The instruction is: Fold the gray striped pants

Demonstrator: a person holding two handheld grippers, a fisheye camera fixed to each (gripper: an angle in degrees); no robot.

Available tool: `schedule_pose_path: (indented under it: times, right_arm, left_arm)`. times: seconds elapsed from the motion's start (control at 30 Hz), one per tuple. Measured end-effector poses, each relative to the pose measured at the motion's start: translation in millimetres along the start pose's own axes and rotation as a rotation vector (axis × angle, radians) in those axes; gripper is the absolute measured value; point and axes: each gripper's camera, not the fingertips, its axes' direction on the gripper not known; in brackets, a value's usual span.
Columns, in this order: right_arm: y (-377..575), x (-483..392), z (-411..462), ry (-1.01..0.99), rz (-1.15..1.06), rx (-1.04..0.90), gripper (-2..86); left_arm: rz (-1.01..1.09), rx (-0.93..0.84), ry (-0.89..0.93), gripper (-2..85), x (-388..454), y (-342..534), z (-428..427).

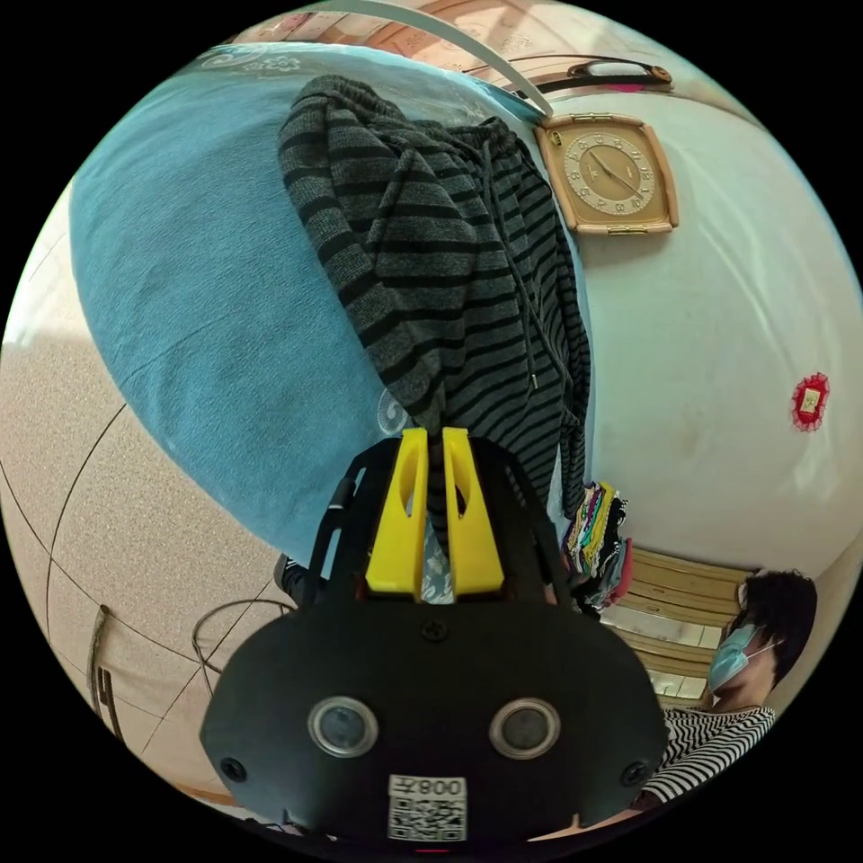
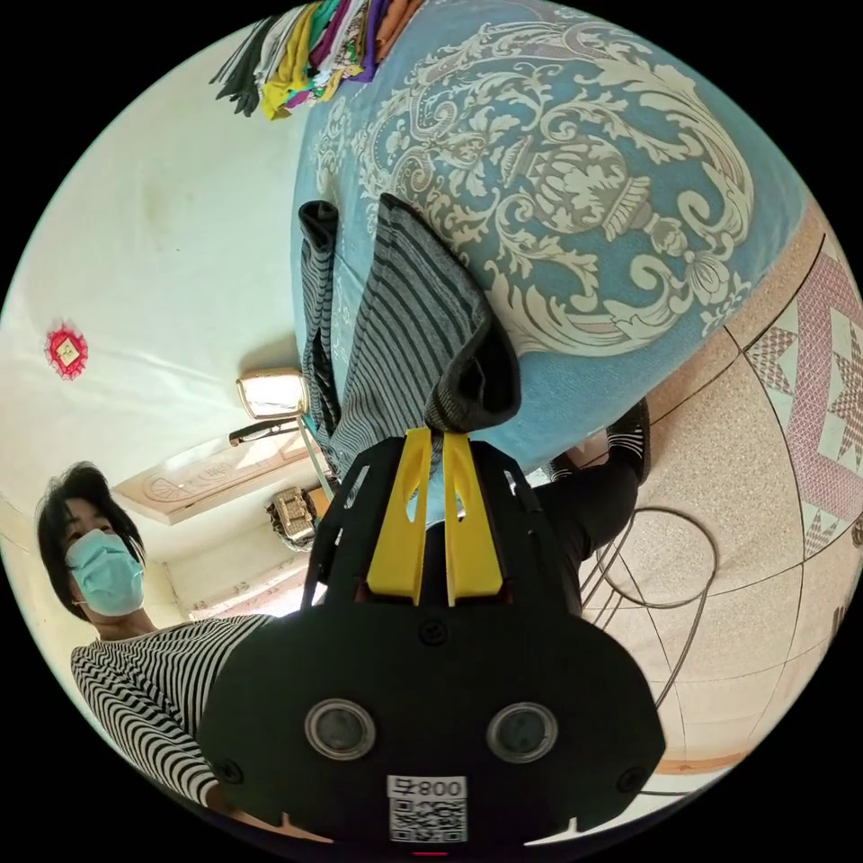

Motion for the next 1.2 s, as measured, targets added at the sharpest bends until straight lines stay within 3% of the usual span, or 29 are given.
schedule_pose_path:
  times: [0.67,0.93,1.2]
  right_arm:
    - [56,24,-95,-0.093,-0.264,0.077,1.7]
    - [71,40,-133,-0.042,-0.263,0.121,1.7]
    - [44,79,-130,0.011,-0.135,0.094,1.7]
  left_arm:
    - [0.159,0.114,0.206,1.9,22,120,-167]
    - [0.164,0.072,0.233,1.2,5,153,-183]
    - [-0.014,0.023,0.189,1.6,-41,149,-149]
